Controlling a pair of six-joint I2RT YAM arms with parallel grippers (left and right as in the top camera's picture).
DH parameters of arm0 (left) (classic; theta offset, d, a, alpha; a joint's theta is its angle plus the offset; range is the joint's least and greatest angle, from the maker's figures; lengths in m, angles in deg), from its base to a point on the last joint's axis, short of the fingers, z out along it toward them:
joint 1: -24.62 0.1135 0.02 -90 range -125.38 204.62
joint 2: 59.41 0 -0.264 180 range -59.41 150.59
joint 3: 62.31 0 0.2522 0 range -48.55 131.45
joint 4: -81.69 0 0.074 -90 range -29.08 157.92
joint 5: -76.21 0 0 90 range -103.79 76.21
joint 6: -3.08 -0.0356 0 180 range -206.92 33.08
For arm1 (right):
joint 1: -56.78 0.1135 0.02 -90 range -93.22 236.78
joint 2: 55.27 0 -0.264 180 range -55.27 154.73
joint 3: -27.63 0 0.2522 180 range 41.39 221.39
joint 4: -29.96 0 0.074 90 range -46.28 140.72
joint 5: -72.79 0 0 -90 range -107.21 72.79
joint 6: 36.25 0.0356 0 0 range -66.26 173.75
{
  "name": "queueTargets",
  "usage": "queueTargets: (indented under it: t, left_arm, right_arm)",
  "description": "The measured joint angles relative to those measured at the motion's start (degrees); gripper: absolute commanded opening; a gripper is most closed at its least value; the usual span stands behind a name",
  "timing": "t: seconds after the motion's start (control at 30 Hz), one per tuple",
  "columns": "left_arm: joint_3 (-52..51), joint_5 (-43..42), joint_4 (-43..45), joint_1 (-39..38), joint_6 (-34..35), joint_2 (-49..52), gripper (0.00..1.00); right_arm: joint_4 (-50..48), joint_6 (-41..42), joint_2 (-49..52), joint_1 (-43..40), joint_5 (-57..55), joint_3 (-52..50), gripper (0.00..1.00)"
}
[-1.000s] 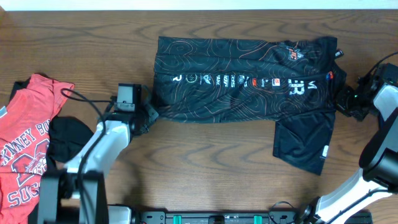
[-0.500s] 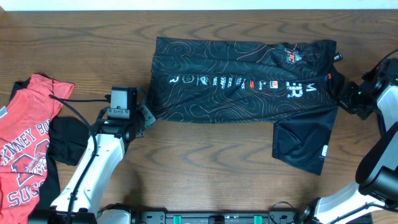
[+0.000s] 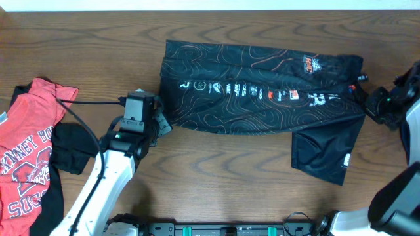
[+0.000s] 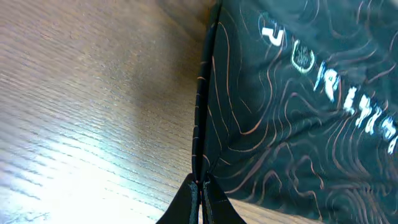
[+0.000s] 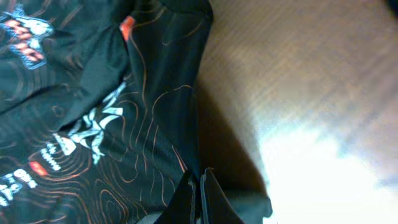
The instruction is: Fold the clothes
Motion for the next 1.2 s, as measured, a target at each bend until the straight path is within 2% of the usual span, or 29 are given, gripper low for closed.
queueTargets:
  t: [0.23, 0.5, 0.7, 0.9, 1.07, 1.2]
  left_arm:
    - [0.0, 0.87, -5.42, -0.04, -0.13, -5.4, 0.06]
    - [0.0, 3.67, -10.34, -4.7, -0.59, -8.31, 0.06]
    - [0.0, 7.3, -8.44, -9.88, -0.61, -9.01, 0.06]
    - [0.0, 8.94, -6.95, -10.23, -0.57, -12.13, 0.06]
    - [0.0, 11.5, -5.55, -10.23, -0.87, -13.11, 0.06]
    - [0.0, 14.51, -0.61, -10.23, -2.78, -13.11, 0.06]
  right_arm:
    - [3.23, 0.24, -1.01, 0.0, -0.85, -1.53, 0.01]
    - [-2.47, 1.84, -1.29, 0.0, -0.79, -12.24, 0.02]
    - [-4.02, 1.99, -6.12, 0.22, -0.81, -16.31, 0.01]
    - [-4.59, 2.03, -12.41, 0.22, -0.81, -16.28, 0.01]
    - [-4.72, 2.34, -12.98, 0.22, -0.81, -16.28, 0.01]
    - [-7.04, 3.67, -12.98, 0.22, -0.81, -16.28, 0.01]
